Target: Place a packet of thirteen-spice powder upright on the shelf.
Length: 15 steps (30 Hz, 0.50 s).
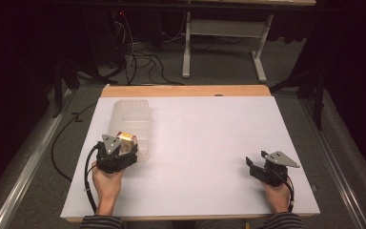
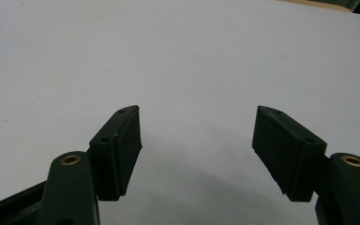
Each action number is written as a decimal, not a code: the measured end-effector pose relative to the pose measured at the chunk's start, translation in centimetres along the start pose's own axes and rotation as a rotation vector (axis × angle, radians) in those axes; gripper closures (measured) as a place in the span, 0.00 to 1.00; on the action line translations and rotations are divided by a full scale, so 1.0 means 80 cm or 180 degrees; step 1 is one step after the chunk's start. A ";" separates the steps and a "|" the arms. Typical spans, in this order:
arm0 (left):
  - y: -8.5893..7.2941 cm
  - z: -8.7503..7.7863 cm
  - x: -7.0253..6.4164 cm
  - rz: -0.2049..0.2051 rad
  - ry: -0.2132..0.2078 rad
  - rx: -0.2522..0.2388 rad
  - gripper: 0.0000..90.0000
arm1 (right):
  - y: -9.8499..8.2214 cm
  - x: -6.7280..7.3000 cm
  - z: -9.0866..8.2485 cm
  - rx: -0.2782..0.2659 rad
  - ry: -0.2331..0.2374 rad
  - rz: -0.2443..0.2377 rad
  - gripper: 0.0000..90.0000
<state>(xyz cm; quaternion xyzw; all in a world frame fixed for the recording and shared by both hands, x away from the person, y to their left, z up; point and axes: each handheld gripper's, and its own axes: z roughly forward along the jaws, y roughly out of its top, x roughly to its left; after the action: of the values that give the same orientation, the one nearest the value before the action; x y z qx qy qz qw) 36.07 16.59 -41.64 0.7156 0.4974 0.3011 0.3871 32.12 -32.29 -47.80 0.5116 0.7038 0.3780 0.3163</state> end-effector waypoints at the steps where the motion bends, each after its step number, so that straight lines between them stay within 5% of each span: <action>1: 0.000 -0.001 0.000 0.0007 0.0009 -0.0001 0.29 | 0.000 0.000 0.000 0.0002 -0.0002 -0.0007 0.37; 15: -0.002 -0.008 0.000 0.0029 0.0018 -0.0046 0.26 | 0.000 0.000 0.000 0.0004 -0.0008 -0.0013 0.37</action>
<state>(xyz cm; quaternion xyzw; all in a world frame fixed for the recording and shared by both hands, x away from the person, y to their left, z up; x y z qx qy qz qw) 35.45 16.75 -41.43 0.7142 0.4930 0.3084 0.3894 32.11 -32.26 -47.80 0.5109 0.7047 0.3763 0.3176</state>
